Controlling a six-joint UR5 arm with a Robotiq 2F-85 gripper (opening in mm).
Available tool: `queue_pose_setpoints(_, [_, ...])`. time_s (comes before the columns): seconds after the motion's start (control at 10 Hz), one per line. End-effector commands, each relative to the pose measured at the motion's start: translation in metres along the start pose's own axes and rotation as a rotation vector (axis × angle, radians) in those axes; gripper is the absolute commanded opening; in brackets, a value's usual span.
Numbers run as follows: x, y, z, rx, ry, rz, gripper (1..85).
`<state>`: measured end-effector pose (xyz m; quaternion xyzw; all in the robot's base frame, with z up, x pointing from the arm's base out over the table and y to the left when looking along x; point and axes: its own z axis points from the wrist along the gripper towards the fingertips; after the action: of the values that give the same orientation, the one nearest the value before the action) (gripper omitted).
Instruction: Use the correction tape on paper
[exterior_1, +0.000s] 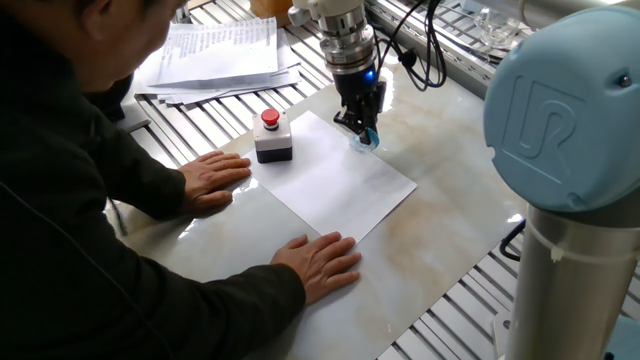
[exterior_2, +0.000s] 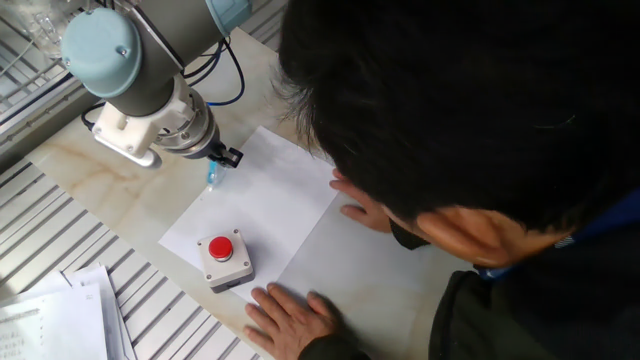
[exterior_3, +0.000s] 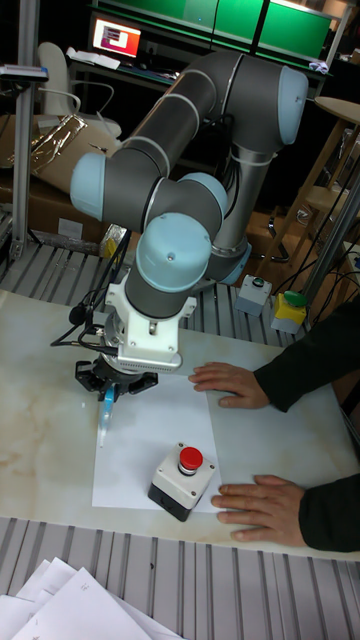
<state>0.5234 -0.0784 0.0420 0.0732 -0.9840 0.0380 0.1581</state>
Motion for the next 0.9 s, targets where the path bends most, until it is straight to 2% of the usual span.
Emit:
queue_pose_setpoints(0.0, [0.0022,0.0016,0.0000,-0.010,0.007,0.001,1.7])
queue_pose_setpoints(0.4, [0.0061,-0.0014,0.0010,0.001,0.020,-0.011,1.7])
queue_pose_setpoints(0.8, [0.0080,-0.0011,0.0018,-0.004,0.024,-0.011,1.7])
